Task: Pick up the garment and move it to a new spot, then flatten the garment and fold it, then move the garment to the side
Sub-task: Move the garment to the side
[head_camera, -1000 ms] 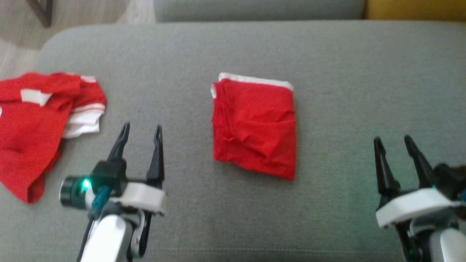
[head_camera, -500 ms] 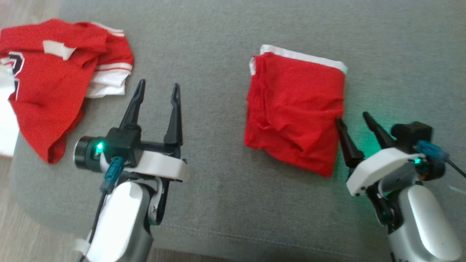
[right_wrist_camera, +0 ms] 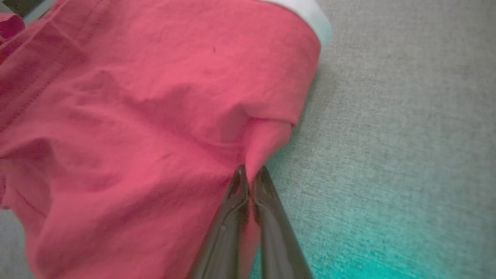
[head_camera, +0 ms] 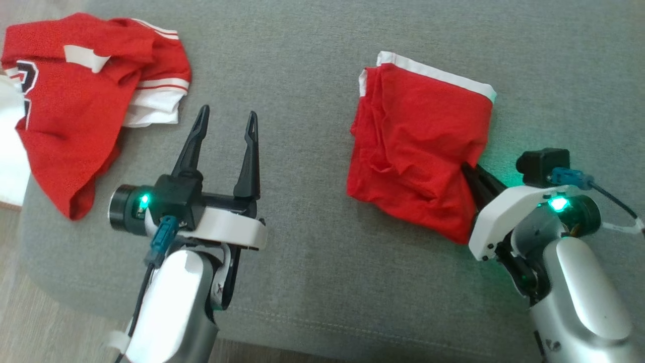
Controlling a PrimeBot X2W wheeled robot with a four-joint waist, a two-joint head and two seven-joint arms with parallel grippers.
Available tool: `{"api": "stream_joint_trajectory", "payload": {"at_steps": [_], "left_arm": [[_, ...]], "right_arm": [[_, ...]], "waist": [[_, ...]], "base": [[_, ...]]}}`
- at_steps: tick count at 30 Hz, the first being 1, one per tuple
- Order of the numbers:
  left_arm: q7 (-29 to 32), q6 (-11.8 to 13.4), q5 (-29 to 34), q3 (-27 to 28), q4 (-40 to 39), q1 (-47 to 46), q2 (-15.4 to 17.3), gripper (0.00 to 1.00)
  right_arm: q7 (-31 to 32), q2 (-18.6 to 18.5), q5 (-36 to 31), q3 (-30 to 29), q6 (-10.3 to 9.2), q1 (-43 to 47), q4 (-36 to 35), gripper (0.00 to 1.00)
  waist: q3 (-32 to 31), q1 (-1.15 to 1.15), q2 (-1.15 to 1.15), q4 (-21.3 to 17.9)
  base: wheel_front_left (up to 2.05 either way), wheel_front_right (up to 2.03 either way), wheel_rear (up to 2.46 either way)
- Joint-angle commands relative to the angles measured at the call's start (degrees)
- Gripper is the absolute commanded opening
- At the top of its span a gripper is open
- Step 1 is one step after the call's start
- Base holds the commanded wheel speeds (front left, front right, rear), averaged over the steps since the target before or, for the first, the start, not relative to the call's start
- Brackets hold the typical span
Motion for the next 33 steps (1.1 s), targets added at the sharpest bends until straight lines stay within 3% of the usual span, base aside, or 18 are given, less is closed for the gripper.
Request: {"api": "stream_joint_trajectory", "payload": {"at_steps": [1,6,14,22,27,33], "left_arm": [[-0.69,-0.14,0.84,2.49,-1.99,-1.54,0.59,1.00],[-0.69,-0.26,1.34,3.21,-1.91,-1.07,0.93,1.00],[-0.70,-1.26,2.56,3.52,-2.49,-0.86,2.24,1.00],[-0.70,-3.08,3.95,1.53,-1.81,-3.28,3.11,1.00],[-0.62,-3.92,4.63,0.26,-1.22,-4.99,3.48,1.00],[-0.06,-4.35,5.48,-0.95,-1.59,-7.37,3.61,1.00]], "right_arm": [[0.84,-0.61,-0.33,2.30,0.39,0.88,-1.54,0.00],[0.15,-2.19,-1.28,4.57,0.39,1.19,-4.02,0.00],[-1.63,-8.31,-0.94,8.35,0.39,2.63,-7.76,0.00],[-3.63,-14.49,0.31,10.88,0.39,-1.02,-5.05,0.00],[-6.20,-17.47,1.04,8.92,0.39,-6.12,-0.87,0.00],[-9.34,-22.59,-1.43,2.90,0.39,-12.52,4.82,0.00]], "waist": [[-0.16,0.00,0.00,-0.66],[-0.47,0.00,0.00,-3.38],[-0.05,0.00,0.00,-15.18],[1.50,0.00,0.00,-24.68],[3.33,0.00,0.00,-28.28],[6.22,0.00,0.00,-29.65]], "base": [[0.00,0.00,0.00],[0.00,0.00,0.00],[0.00,0.00,0.00],[0.00,0.00,0.00],[0.00,0.00,0.00],[0.00,0.00,0.00]]}}
